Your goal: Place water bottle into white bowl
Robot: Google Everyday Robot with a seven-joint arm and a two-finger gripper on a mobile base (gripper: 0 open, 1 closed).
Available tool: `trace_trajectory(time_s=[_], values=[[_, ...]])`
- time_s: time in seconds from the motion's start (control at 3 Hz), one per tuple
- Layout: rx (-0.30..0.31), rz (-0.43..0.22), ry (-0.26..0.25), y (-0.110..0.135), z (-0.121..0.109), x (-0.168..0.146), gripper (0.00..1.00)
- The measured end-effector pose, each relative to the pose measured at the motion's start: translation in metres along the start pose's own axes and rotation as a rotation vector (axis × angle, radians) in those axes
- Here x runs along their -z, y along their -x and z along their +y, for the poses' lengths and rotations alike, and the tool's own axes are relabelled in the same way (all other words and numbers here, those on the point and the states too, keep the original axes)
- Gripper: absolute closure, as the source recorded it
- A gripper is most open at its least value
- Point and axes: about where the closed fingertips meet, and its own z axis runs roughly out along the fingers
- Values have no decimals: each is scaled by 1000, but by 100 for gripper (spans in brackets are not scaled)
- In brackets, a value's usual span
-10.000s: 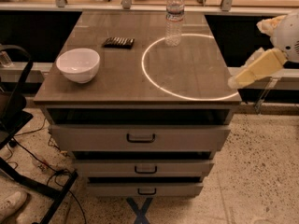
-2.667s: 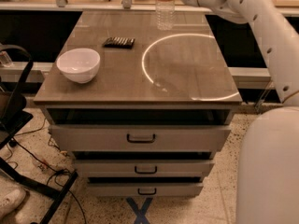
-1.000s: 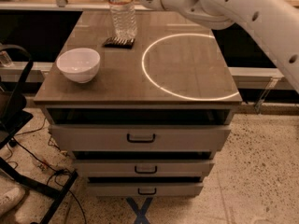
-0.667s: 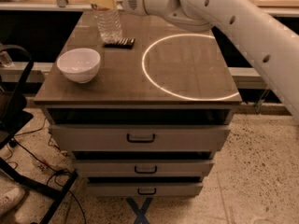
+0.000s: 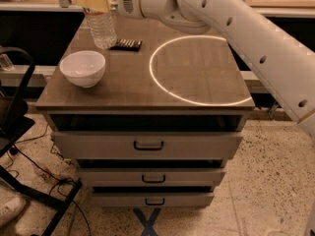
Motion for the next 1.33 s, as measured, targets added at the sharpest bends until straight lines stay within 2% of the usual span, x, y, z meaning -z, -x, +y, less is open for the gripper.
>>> trace_trajectory(time_s=[0.67,1.0,1.33], values=[[-89,-35,52,-36,26,-23,100],[-109,-43,100,-35,36,-42,100],[-115,-30,107,-37,35,-45,100]])
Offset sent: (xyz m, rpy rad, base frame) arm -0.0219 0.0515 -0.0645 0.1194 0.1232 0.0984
